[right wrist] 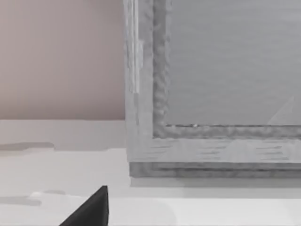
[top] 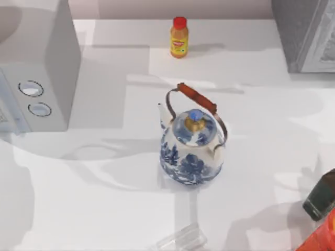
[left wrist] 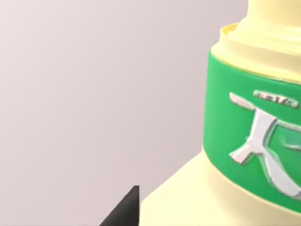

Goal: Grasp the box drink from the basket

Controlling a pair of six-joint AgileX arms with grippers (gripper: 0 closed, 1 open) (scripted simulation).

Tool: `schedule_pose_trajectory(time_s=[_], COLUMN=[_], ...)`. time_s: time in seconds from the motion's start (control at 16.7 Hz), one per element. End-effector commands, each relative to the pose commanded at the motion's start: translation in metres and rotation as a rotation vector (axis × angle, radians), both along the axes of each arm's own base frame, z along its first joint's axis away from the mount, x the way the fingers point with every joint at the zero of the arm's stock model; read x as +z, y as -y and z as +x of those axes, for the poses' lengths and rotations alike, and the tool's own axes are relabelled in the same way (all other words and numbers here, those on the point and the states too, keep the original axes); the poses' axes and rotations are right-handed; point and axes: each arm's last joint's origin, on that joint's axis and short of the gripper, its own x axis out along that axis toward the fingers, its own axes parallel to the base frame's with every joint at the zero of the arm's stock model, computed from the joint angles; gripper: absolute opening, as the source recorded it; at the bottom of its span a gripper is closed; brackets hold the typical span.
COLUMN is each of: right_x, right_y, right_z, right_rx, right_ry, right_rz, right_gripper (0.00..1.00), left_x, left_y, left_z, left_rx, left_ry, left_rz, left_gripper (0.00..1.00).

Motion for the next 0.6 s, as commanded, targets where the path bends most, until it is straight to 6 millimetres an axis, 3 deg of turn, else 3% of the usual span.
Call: schedule_pose_trajectory(time_s=[0.42,0.6], right_x=[0.0,0.0], right_y=[0.0,0.0], right_z=[0.0,0.0], right_rx=[0.0,0.0], right_ry=[0.0,0.0], right_rz=[0.0,0.0], right_gripper=[1.0,1.0], left_x=[-0.003,-0.011], left_y=[0.004,0.02], left_z=[-0.005,-0.024], left_rx=[0.002,0.003], left_ry=[-0.01,-0.024], left_rz=[-0.004,-0.012], left_gripper=[0.0,0.0])
